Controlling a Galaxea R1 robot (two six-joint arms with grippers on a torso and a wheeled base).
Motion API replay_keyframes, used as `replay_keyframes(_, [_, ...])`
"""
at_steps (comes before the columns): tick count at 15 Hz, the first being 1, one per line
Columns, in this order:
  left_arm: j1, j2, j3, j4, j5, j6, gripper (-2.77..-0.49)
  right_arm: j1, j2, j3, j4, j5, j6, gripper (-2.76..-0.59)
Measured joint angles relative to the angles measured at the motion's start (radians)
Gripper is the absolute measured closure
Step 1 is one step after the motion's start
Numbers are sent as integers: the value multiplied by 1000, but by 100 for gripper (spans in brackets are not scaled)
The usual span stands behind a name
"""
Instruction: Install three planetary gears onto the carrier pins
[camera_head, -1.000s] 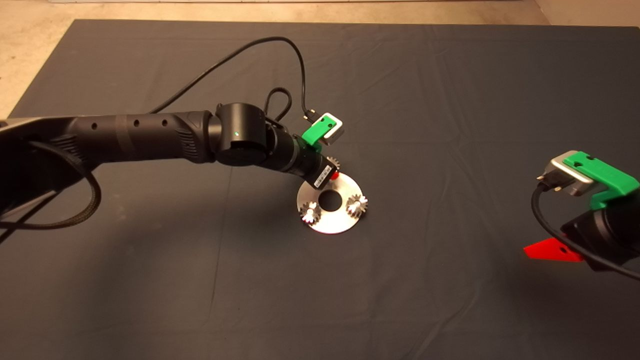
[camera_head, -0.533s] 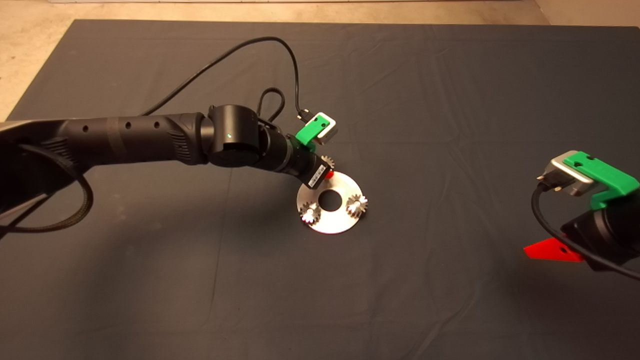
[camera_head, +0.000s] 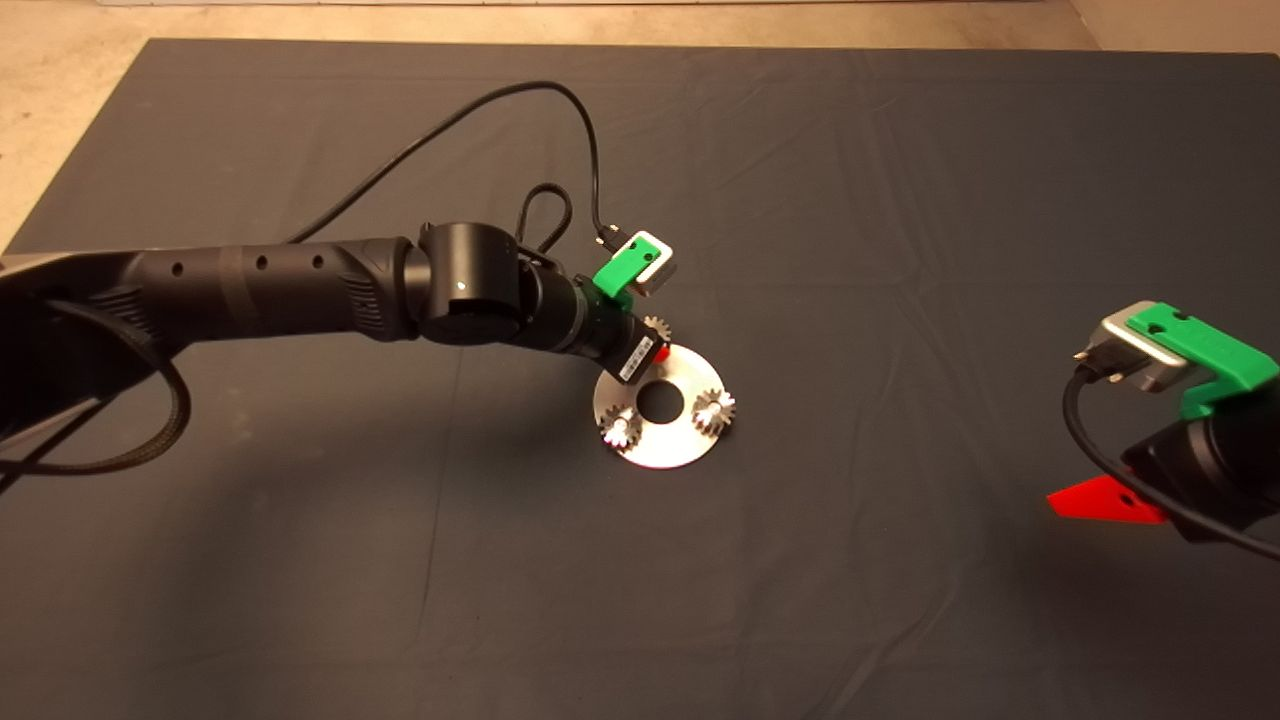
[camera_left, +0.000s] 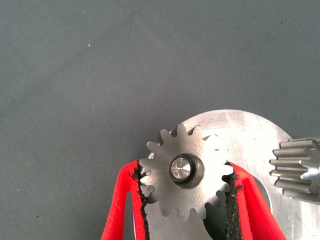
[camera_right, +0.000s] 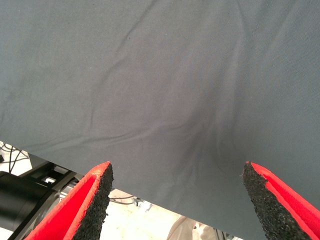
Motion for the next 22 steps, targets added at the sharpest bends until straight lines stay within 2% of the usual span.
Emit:
replay_keyframes(16, [2,0,0,2,0,1,-60,0,0,0,0,0,0,-191])
replay_keyframes(22, [3,0,0,2,0,1,-86,0,0,0,0,0,0,-191])
